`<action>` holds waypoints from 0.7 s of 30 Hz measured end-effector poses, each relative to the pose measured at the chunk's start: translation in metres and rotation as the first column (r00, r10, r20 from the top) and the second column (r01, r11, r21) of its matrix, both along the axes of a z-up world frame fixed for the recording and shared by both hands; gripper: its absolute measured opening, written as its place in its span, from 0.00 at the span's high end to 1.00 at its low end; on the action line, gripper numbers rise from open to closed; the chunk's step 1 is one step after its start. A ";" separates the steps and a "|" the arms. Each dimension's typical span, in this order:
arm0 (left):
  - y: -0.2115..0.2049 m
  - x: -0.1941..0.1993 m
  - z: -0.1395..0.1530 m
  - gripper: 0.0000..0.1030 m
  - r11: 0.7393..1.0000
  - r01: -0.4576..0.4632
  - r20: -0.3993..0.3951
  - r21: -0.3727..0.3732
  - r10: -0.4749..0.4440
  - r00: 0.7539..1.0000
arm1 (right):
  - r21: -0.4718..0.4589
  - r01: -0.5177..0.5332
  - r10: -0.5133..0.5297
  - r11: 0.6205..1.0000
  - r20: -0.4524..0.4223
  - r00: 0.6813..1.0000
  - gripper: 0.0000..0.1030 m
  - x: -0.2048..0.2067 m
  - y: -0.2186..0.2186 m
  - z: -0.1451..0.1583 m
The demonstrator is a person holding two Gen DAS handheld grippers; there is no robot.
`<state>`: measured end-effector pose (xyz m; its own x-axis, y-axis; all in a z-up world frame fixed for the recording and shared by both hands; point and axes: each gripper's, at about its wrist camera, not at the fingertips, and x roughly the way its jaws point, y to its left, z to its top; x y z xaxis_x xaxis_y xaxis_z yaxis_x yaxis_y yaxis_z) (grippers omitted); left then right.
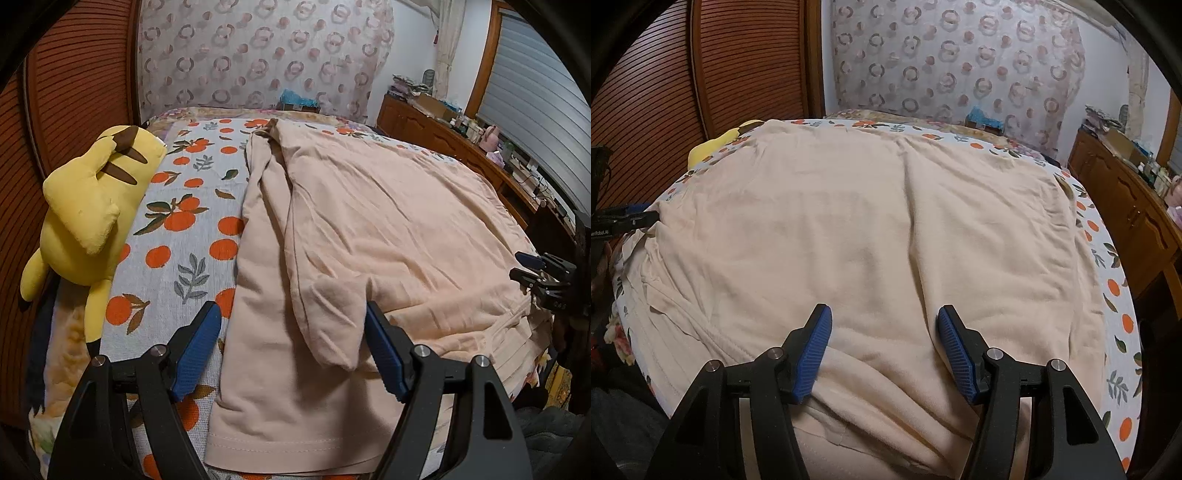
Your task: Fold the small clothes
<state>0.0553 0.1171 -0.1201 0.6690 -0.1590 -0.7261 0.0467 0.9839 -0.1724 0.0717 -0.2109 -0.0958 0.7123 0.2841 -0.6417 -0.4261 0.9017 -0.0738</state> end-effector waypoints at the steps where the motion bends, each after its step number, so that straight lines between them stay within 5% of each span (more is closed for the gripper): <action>1: 0.000 0.000 -0.001 0.24 1.000 -0.001 -0.003 0.000 0.001 1.000 | 0.000 0.002 -0.002 1.000 0.001 1.000 0.38 -0.001 0.000 0.000; 13: -0.003 -0.001 -0.003 0.24 1.000 0.010 0.001 -0.004 -0.010 1.000 | 0.006 0.012 -0.012 1.000 -0.007 1.000 0.23 -0.012 -0.006 -0.002; 15: -0.005 -0.002 -0.002 0.35 0.999 0.031 0.008 -0.015 -0.031 0.999 | 0.007 0.011 -0.011 1.000 -0.006 1.000 0.22 -0.013 -0.006 -0.002; 17: -0.008 -0.002 -0.001 0.62 1.000 0.030 0.011 0.006 -0.030 0.999 | 0.010 0.008 -0.008 1.000 -0.007 1.000 0.22 -0.012 -0.008 -0.001; 20: -0.009 -0.001 -0.001 0.89 0.997 0.063 0.003 -0.035 -0.063 0.998 | 0.014 0.000 0.000 1.000 -0.014 1.000 0.22 -0.011 -0.011 -0.001; 21: -0.012 0.000 0.000 0.90 0.996 0.076 0.006 -0.038 -0.075 0.997 | 0.017 -0.002 0.002 1.000 -0.016 1.000 0.22 -0.011 -0.012 -0.001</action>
<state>0.0549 0.1055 -0.1202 0.6571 -0.2371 -0.7155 0.1215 0.9702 -0.2098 0.0606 -0.2227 -0.0964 0.7018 0.2962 -0.6479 -0.4286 0.9020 -0.0519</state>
